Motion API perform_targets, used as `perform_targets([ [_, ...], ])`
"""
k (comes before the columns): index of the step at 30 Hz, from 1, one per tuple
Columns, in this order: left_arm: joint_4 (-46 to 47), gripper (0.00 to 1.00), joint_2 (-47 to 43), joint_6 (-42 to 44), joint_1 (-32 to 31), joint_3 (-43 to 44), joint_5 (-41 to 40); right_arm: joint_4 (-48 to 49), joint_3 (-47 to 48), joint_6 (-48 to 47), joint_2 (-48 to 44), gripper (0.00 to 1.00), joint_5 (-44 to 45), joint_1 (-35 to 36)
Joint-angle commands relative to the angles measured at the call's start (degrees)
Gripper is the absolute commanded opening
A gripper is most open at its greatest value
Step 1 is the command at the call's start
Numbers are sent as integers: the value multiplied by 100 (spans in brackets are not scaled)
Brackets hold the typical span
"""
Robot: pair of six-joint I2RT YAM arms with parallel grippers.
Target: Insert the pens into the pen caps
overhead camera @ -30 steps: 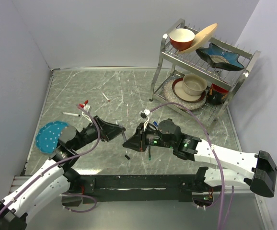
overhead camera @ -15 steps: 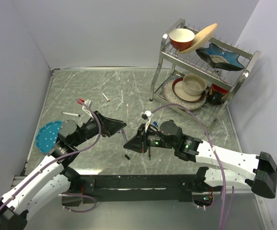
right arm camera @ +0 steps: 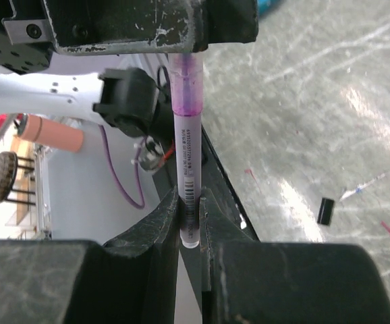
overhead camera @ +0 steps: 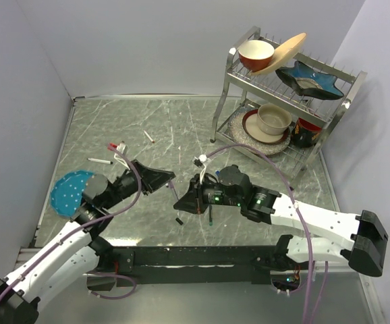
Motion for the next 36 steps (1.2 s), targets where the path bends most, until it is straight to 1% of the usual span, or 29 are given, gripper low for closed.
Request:
perform_targets([
  [1, 840, 1, -59, -696, -115, -799, 260, 534, 966, -155, 194, 0, 443, -281],
  [2, 1060, 1, 3, -802, -132, -1062, 304, 341, 1245, -234, 317, 0, 505, -308],
  [3, 1367, 1, 82, -925, -167, -1143, 313, 322, 1344, -304, 379, 0, 532, -404],
  [5, 1423, 1, 249, -891, -264, -1240, 243, 409, 1520, -235, 484, 0, 427, -571],
  [9, 1423, 1, 460, -777, -580, -1354, -327, 533, 1845, -190, 704, 0, 312, -923],
  [12, 1765, 1, 846, -1109, -616, -1556, -512, 428, 2249, -383, 932, 0, 514, -1046],
  [13, 1879, 1, 1073, -1136, -616, -1557, -496, 340, 2381, -419, 1029, 0, 515, -1090],
  [14, 1932, 1, 1171, -1154, -625, -1513, -478, 209, 2591, -462, 1212, 0, 471, -1203],
  [16, 2081, 1, 1304, -1216, -712, -1495, -574, 173, 2698, -489, 1363, 0, 470, -1266],
  [20, 1678, 1, 1427, -1085, -1133, -1311, -970, 120, 2952, -734, 1539, 0, 637, -1292],
  [22, 1494, 1, 1524, -1233, -1143, -1267, -1022, 76, 3015, -788, 1635, 0, 848, -1310],
  [24, 1441, 1, 1515, -1347, -1310, -1293, -1188, 32, 3164, -911, 1715, 0, 1023, -1310],
  [26, 1178, 1, 1550, -1278, -1625, -1179, -1557, -55, 3365, -1007, 1899, 0, 1164, -1310],
  [29, 1045, 1, 1883, -1164, -1950, -880, -1751, -144, 3568, -982, 2163, 0, 1314, -1318],
  [30, 923, 1, 1997, -1163, -1995, -819, -1787, -144, 3595, -973, 2190, 0, 1314, -1319],
  [33, 730, 1, 1964, -1172, -2022, -766, -1892, -126, 3508, -946, 2190, 0, 1323, -1319],
  [34, 528, 1, 1850, -1111, -1988, -635, -1963, -179, 3342, -911, 2086, 0, 1323, -1319],
  [36, -155, 1, 1832, -839, -1698, -275, -2094, -197, 3043, -937, 1918, 0, 1245, -1319],
])
